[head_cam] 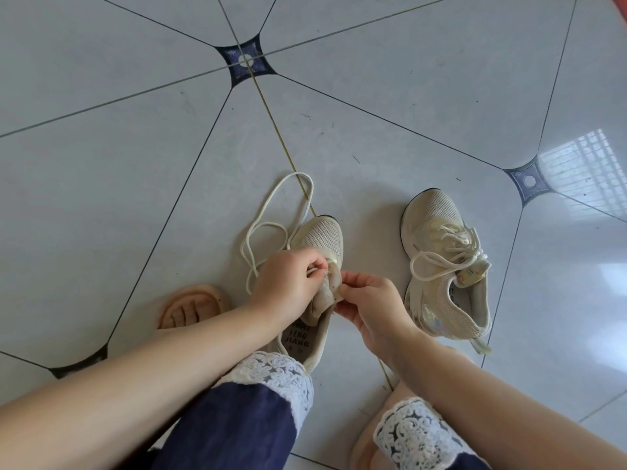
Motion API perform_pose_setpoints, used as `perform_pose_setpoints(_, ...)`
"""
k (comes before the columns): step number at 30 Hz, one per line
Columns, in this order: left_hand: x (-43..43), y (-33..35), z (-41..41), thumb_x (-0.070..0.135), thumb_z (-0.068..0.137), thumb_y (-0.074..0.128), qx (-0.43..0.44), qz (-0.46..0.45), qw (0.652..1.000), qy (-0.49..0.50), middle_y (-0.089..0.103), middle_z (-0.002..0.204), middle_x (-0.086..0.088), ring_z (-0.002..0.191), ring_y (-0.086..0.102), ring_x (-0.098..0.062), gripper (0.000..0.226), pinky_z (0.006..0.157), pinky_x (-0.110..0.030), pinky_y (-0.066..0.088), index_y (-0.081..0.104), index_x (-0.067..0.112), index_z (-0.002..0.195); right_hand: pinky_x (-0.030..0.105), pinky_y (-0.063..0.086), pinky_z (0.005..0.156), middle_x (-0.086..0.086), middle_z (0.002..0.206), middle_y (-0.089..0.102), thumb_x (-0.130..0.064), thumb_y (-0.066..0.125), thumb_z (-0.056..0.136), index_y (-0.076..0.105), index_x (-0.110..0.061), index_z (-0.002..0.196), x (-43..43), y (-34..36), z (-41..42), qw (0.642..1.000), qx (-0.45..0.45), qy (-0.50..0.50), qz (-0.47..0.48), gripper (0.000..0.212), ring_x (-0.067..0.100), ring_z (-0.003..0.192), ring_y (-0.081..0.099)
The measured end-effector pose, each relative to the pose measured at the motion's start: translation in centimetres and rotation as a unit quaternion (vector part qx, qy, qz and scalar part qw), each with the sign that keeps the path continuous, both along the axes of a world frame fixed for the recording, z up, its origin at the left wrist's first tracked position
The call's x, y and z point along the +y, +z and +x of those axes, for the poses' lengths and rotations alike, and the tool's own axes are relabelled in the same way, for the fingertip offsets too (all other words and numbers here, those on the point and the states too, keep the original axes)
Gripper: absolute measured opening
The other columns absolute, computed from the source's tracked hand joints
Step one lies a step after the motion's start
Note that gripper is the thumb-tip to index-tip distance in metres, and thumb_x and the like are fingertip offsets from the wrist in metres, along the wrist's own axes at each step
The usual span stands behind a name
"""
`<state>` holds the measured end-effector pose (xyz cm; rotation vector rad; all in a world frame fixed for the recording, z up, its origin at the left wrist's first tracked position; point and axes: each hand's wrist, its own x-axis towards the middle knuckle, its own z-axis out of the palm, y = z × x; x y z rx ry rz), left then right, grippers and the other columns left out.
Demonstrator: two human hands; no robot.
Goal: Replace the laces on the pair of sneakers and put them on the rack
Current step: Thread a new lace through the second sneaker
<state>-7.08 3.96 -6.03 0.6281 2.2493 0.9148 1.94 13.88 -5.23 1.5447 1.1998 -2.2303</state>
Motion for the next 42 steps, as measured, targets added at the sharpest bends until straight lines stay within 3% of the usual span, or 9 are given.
perform_pose_setpoints(3,0.1,-0.1,0.0,0.015,0.080,0.066,0.003,-0.005,1.000,-0.002,0.066,0.073,0.004,0.070,0.058,-0.010,0.004,0.065,-0.022,0.044,0.069,0.015,0.078,0.024,0.055,0.062,0.013,0.070,0.068,0.019,0.039,0.082,0.067,0.004,0.081,-0.1,-0.1,0.1,1.000,0.010,-0.004,-0.009,0.031,0.020,0.065,0.066)
perform_pose_setpoints(8,0.4,-0.2,-0.4,0.013,0.080,0.063,-0.013,-0.044,0.998,-0.030,0.066,0.075,0.005,0.076,0.061,-0.015,0.008,0.071,-0.038,0.050,0.068,0.017,0.074,0.025,0.056,0.063,0.014,0.070,0.068,0.020,0.039,0.083,0.066,0.005,0.082,0.1,-0.1,0.1,1.000,0.011,-0.016,-0.020,0.032,0.021,0.066,0.066)
perform_pose_setpoints(13,0.7,-0.3,-0.6,0.016,0.081,0.061,0.003,-0.059,0.996,-0.073,0.065,0.081,0.004,0.078,0.060,-0.016,0.009,0.072,-0.040,0.050,0.067,0.018,0.075,0.026,0.056,0.064,0.015,0.073,0.068,0.019,0.040,0.084,0.066,0.006,0.087,0.2,-0.2,0.0,1.000,0.006,-0.014,-0.022,0.029,0.022,0.068,0.066)
perform_pose_setpoints(20,0.5,-0.5,-0.3,0.019,0.079,0.066,-0.045,-0.047,0.998,-0.010,0.061,0.068,0.015,0.075,0.061,-0.009,0.010,0.074,-0.034,0.051,0.071,0.026,0.073,0.025,0.055,0.063,0.015,0.073,0.068,0.019,0.039,0.083,0.066,0.004,0.085,0.2,-0.2,0.3,0.999,0.024,-0.027,-0.028,0.031,0.023,0.067,0.065)
perform_pose_setpoints(25,0.6,-0.4,-0.1,0.017,0.077,0.070,-0.069,-0.038,0.997,0.027,0.064,0.066,0.009,0.071,0.062,-0.011,0.016,0.072,-0.030,0.050,0.067,0.027,0.065,0.025,0.054,0.062,0.014,0.072,0.067,0.019,0.038,0.083,0.066,0.003,0.085,0.3,-0.3,0.5,0.998,0.037,-0.034,-0.037,0.031,0.023,0.068,0.065)
perform_pose_setpoints(30,0.7,-0.5,0.2,0.016,0.078,0.070,-0.085,-0.045,0.994,0.056,0.059,0.063,0.015,0.065,0.056,0.001,0.013,0.063,-0.008,0.040,0.068,0.026,0.069,0.028,0.057,0.071,0.016,0.084,0.067,0.012,0.041,0.089,0.063,0.004,0.098,0.5,-0.4,0.9,0.995,0.044,-0.048,-0.072,0.025,0.024,0.077,0.065)
perform_pose_setpoints(33,1.0,-0.5,0.4,0.015,0.078,0.069,-0.100,-0.049,0.990,0.085,0.056,0.060,0.020,0.061,0.052,0.008,0.008,0.059,0.002,0.036,0.072,0.022,0.076,0.026,0.057,0.069,0.014,0.084,0.067,0.006,0.043,0.093,0.061,0.000,0.100,0.5,-0.6,1.2,0.994,0.039,-0.070,-0.076,0.020,0.020,0.075,0.066)
perform_pose_setpoints(42,1.3,-0.3,0.3,0.012,0.078,0.070,-0.224,-0.032,0.961,0.162,0.061,0.061,0.015,0.045,0.053,0.015,0.021,0.044,0.000,0.036,0.065,0.028,0.066,0.029,0.058,0.073,0.011,0.080,0.061,0.005,0.064,0.082,0.060,-0.007,0.086,0.0,-1.0,0.7,0.999,0.012,-0.026,0.029,0.014,0.019,0.071,0.063)
